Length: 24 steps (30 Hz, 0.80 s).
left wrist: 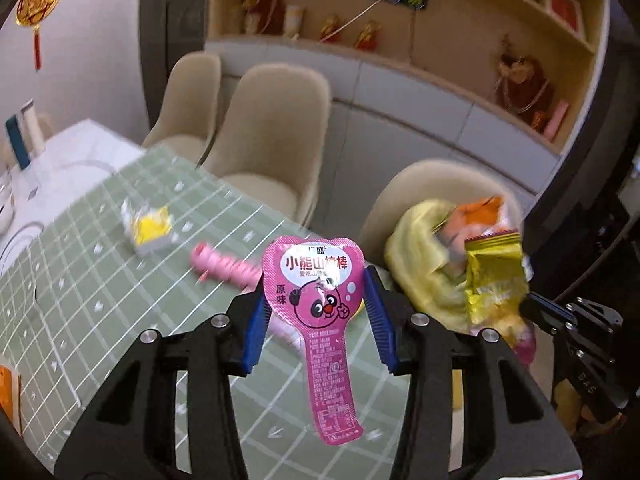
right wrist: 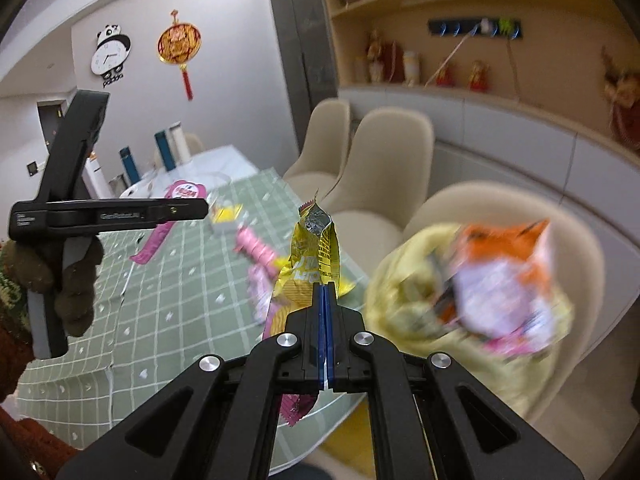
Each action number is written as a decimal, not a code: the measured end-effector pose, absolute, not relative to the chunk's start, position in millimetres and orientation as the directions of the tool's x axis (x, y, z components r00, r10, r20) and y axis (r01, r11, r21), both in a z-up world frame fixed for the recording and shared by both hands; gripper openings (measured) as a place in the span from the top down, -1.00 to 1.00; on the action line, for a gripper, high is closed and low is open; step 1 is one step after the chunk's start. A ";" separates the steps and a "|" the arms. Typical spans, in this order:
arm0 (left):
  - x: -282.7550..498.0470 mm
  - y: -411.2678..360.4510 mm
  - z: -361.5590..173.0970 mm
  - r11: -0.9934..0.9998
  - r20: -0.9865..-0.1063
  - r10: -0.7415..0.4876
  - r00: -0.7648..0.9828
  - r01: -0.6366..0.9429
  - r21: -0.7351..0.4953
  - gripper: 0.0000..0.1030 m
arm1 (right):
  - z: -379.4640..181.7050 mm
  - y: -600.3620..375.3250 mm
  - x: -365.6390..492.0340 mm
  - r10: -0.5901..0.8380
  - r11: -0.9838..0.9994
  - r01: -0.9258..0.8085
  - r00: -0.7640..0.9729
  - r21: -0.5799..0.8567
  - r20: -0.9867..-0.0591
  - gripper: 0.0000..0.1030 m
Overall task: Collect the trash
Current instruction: 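Grasp the pink lollipop with the left tool, then carry the lollipop and chips bag to the yellow bag and release both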
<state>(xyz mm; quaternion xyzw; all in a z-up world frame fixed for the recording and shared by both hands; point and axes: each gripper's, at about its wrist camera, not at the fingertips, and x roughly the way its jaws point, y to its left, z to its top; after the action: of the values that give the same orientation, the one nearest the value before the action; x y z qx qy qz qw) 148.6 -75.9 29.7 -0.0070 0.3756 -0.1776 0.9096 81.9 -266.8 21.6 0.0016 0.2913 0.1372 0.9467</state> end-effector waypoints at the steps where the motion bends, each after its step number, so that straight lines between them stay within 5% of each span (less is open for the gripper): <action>1: 147.6 -85.9 39.3 0.928 -0.662 -0.351 0.662 0.339 -0.153 0.17 | 27.2 -273.1 81.5 0.248 0.966 -0.249 0.804 0.072 -0.540 0.94; 10: 166.3 -163.7 58.9 0.839 -0.618 -0.520 0.590 0.489 -0.239 0.17 | 52.7 -346.5 96.2 0.077 0.996 -0.083 0.859 0.010 -0.506 0.94; 24: 220.4 -234.0 7.6 0.758 -0.636 -0.628 0.448 0.535 -0.372 0.17 | 32.1 -421.2 122.0 -0.047 0.996 0.078 0.825 0.031 -0.564 0.94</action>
<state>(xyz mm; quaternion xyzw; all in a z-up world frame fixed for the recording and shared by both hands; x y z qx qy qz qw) 220.4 -234.0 7.6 -0.0584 0.3983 -0.3426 0.8489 122.0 -421.2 32.1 0.0261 0.2942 -0.0328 0.9548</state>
